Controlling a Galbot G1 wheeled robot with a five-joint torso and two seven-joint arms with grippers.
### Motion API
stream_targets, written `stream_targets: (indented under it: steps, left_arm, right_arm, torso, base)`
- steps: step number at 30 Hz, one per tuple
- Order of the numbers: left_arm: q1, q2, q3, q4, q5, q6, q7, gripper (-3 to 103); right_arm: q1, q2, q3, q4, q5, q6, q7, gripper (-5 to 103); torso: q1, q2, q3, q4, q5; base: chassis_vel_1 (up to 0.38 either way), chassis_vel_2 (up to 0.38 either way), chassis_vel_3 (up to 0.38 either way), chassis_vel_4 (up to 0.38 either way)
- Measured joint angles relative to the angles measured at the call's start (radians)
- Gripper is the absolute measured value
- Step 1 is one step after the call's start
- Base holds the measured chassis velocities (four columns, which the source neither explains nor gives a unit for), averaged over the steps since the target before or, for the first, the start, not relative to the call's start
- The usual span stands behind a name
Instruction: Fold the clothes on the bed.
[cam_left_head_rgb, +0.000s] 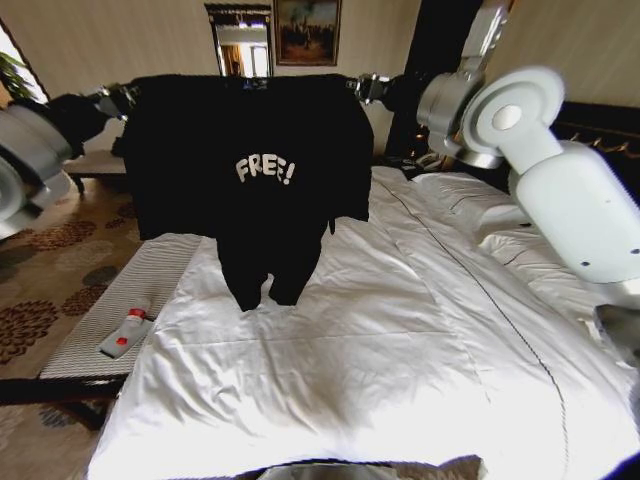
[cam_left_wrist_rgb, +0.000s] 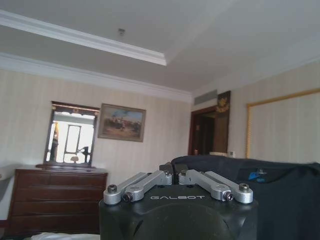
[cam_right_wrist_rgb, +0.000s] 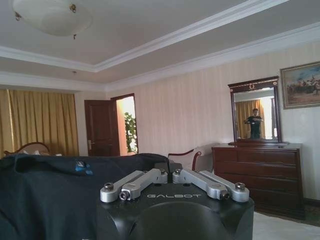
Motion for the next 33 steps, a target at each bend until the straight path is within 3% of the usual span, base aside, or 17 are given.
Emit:
stream_targets:
  steps: [5, 7, 10, 13, 14, 17, 20, 22, 27, 30, 33]
  left_arm:
    - [0.077, 0.04, -0.104, -0.052, -0.035, -0.002, 0.0, 1]
    - [0.11, 0.084, -0.171, -0.103, -0.14, -0.002, -0.015, 1]
    - [0.114, 0.099, -0.193, -0.119, -0.183, 0.001, -0.022, 1]
    - [0.115, 0.119, -0.229, -0.156, -0.243, 0.015, -0.034, 1]
    - [0.115, 0.119, -0.229, -0.156, -0.243, 0.015, -0.034, 1]
    - [0.131, 0.121, -0.236, -0.177, -0.247, 0.025, -0.026, 1]
    - [0.19, 0.115, -0.307, -0.187, -0.253, 0.032, -0.025, 1]
    - [0.227, 0.11, -0.376, -0.203, -0.29, 0.05, -0.034, 1]
    - [0.239, 0.123, -0.43, -0.225, -0.343, 0.088, -0.05, 1]
    - [0.242, 0.123, -0.458, -0.234, -0.371, 0.112, -0.066, 1]
    - [0.245, 0.121, -0.534, -0.254, -0.458, 0.176, -0.107, 1]
  right_arm:
    - [-0.016, -0.034, 0.034, 0.058, 0.067, -0.009, 0.035, 0]
    - [-0.042, -0.098, 0.087, 0.166, 0.156, -0.009, 0.1, 0]
    - [-0.062, -0.133, 0.119, 0.218, 0.188, -0.009, 0.123, 0]
    - [-0.156, -0.238, 0.231, 0.339, 0.247, -0.011, 0.155, 0]
    - [-0.156, -0.238, 0.231, 0.339, 0.247, -0.011, 0.155, 0]
    - [-0.307, -0.338, 0.384, 0.408, 0.28, -0.014, 0.163, 0]
    - [-0.383, -0.416, 0.456, 0.449, 0.313, -0.013, 0.163, 0]
    - [-0.402, -0.488, 0.49, 0.498, 0.371, -0.005, 0.165, 0]
    - [-0.393, -0.547, 0.523, 0.536, 0.44, -0.003, 0.177, 0]
    - [-0.382, -0.578, 0.546, 0.543, 0.486, -0.004, 0.181, 0]
    - [-0.337, -0.62, 0.573, 0.562, 0.593, -0.014, 0.21, 0]
  torso:
    - [0.0, 0.0, 0.0, -0.0003, 0.0003]
    - [0.0, 0.0, 0.0, -0.0003, 0.0004]
    - [0.0, 0.0, 0.0, -0.0006, 0.0004]
    - [0.0, 0.0, 0.0, 0.0006, 0.0004]
    - [0.0, 0.0, 0.0, 0.0006, 0.0004]
    - [0.0, 0.0, 0.0, -0.0012, 0.0006]
    - [0.0, 0.0, 0.0, -0.0009, 0.0012]
    - [0.0, 0.0, 0.0, -0.0007, 0.0003]
    - [0.0, 0.0, 0.0, 0.0007, 0.0]
    - [0.0, 0.0, 0.0, 0.0, -0.0002]
    - [0.0, 0.0, 0.0, -0.0003, 0.0004]
  base:
    - [0.0, 0.0, 0.0, 0.0]
    - [0.0, 0.0, 0.0, 0.0]
    - [0.0, 0.0, 0.0, 0.0]
    - [0.0, 0.0, 0.0, 0.0]
    - [0.0, 0.0, 0.0, 0.0]
    - [0.0, 0.0, 0.0, 0.0]
    - [0.0, 0.0, 0.0, 0.0]
    - [0.0, 0.0, 0.0, 0.0]
    - [0.0, 0.0, 0.0, 0.0]
    - [0.0, 0.0, 0.0, 0.0]
    - [0.0, 0.0, 0.0, 0.0]
